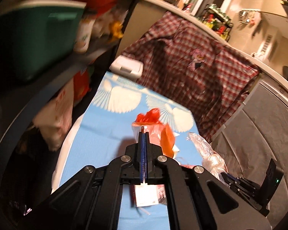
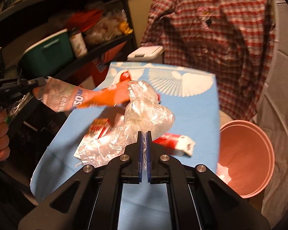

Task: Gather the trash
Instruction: 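Carry the clear bag and orange bag in both grippers over the pink bucket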

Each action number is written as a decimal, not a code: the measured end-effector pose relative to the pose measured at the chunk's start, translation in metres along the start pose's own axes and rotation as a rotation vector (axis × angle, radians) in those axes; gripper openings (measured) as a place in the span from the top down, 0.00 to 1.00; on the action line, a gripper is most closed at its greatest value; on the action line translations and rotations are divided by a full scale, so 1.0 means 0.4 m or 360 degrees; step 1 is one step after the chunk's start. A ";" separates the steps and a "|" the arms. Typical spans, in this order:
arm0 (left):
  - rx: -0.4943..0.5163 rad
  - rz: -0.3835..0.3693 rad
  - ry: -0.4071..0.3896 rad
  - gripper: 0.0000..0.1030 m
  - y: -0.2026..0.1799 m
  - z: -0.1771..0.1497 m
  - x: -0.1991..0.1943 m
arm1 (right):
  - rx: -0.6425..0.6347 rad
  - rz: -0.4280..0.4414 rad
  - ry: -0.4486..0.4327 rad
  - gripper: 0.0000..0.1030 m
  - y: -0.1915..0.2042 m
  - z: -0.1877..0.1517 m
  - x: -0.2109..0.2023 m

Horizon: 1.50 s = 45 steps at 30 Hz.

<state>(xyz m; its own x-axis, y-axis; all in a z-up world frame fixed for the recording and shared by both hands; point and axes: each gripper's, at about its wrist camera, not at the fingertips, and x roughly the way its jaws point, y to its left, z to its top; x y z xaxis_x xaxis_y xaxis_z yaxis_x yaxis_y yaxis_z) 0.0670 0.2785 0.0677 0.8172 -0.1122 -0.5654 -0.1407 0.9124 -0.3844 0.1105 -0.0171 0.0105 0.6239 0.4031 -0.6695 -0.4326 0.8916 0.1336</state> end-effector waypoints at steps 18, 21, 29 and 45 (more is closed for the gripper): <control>0.0278 0.0050 -0.0183 1.00 -0.267 0.034 -0.029 | -0.0057 -0.0203 -0.0167 0.97 -0.100 0.091 -0.145; 0.0312 0.0042 -0.0178 1.00 -0.304 0.032 -0.020 | -0.0069 -0.0243 -0.0174 0.97 -0.122 0.096 -0.163; 0.0381 0.0011 -0.0198 1.00 -0.375 0.028 -0.007 | 0.0059 -0.0325 -0.0227 0.96 -0.208 0.077 -0.189; 0.0474 -0.0073 -0.0278 1.00 -0.491 0.006 0.010 | 0.0281 -0.0463 -0.0254 0.96 -0.351 -0.001 -0.227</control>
<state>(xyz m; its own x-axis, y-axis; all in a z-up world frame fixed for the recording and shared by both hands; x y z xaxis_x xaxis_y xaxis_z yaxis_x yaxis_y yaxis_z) 0.0994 0.0998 0.1428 0.9057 -0.1102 -0.4093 0.0468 0.9857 -0.1619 0.1143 -0.1789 0.0521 0.8037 0.1422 -0.5778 -0.1121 0.9898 0.0877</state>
